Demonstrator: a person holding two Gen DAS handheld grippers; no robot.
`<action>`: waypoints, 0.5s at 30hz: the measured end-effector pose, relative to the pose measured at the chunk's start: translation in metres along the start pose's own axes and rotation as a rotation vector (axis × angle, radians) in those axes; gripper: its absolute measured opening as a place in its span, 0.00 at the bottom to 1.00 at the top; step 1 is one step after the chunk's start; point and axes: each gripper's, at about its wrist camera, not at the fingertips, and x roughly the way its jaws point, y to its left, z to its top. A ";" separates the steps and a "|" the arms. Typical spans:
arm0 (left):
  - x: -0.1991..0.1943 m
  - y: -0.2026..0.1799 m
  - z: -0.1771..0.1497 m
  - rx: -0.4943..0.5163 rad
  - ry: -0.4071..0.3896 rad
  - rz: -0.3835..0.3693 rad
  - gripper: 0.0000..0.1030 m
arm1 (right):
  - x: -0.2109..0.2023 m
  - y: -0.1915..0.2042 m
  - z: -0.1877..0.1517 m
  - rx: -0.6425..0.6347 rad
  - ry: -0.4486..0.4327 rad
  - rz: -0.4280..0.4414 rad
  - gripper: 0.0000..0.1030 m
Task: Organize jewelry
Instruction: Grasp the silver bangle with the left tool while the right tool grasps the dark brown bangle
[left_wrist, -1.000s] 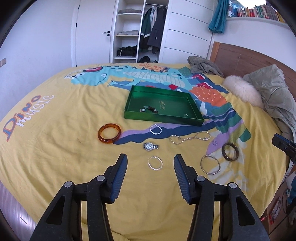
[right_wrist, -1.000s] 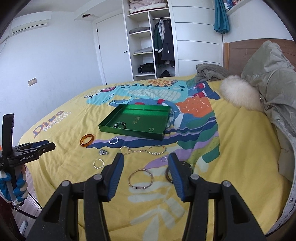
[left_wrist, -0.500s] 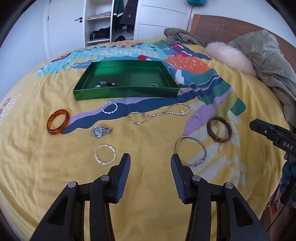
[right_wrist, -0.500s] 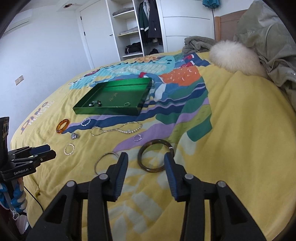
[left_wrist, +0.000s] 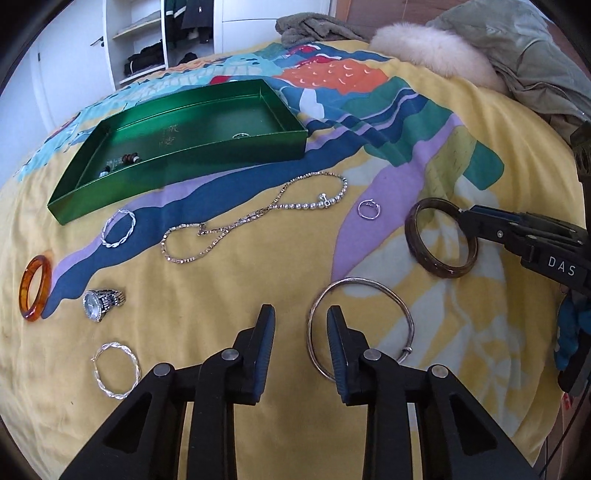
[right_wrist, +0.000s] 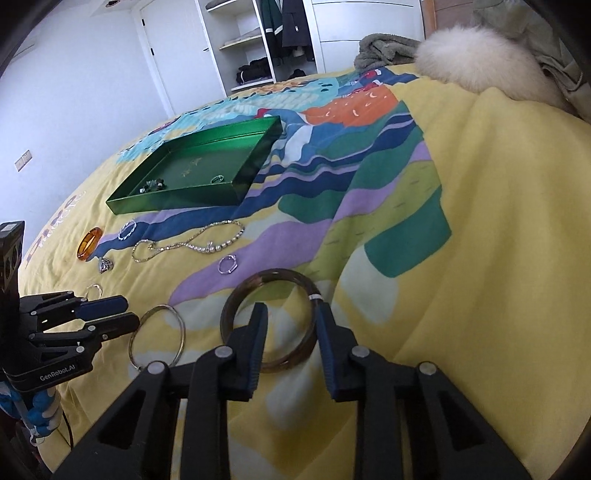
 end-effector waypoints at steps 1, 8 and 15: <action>0.004 0.000 0.001 0.002 0.003 -0.003 0.28 | 0.004 0.000 0.001 -0.003 0.002 -0.002 0.25; 0.022 -0.004 0.001 0.058 0.023 -0.034 0.28 | 0.024 -0.006 0.002 -0.017 0.035 -0.033 0.23; 0.033 -0.004 0.003 0.087 0.054 -0.064 0.26 | 0.041 -0.004 -0.004 -0.076 0.110 -0.097 0.13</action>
